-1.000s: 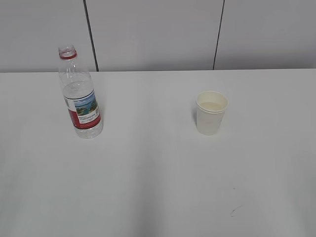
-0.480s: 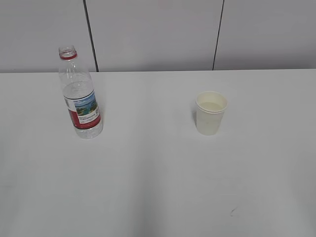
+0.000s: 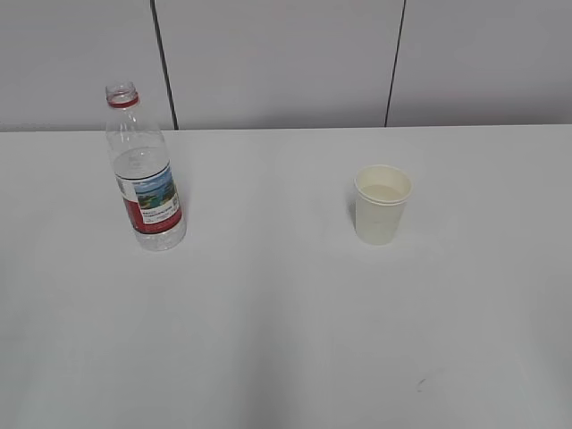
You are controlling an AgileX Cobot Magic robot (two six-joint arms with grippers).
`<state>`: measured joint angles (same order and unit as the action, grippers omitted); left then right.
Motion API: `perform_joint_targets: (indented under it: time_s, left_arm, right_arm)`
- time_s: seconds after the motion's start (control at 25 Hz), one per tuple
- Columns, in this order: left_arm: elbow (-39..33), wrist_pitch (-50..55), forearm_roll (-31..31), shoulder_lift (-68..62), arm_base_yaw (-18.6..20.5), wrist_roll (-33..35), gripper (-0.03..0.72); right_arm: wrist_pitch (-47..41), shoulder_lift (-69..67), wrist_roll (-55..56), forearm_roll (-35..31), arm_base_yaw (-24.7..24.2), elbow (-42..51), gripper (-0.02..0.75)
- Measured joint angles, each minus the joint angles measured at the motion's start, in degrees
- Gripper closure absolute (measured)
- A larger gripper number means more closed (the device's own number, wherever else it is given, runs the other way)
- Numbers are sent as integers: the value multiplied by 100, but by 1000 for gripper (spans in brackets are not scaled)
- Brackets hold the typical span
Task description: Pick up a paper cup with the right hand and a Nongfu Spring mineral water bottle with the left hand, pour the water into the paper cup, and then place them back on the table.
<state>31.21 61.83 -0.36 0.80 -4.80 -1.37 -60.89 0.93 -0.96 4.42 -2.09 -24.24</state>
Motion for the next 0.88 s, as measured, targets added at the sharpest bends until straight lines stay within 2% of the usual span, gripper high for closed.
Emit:
perform_joint_targets:
  time_s: [0.88]
  left_arm:
    - [0, 0, 36, 0, 0, 0, 285]
  right_arm:
    - [13, 0, -9, 171, -14, 0, 156]
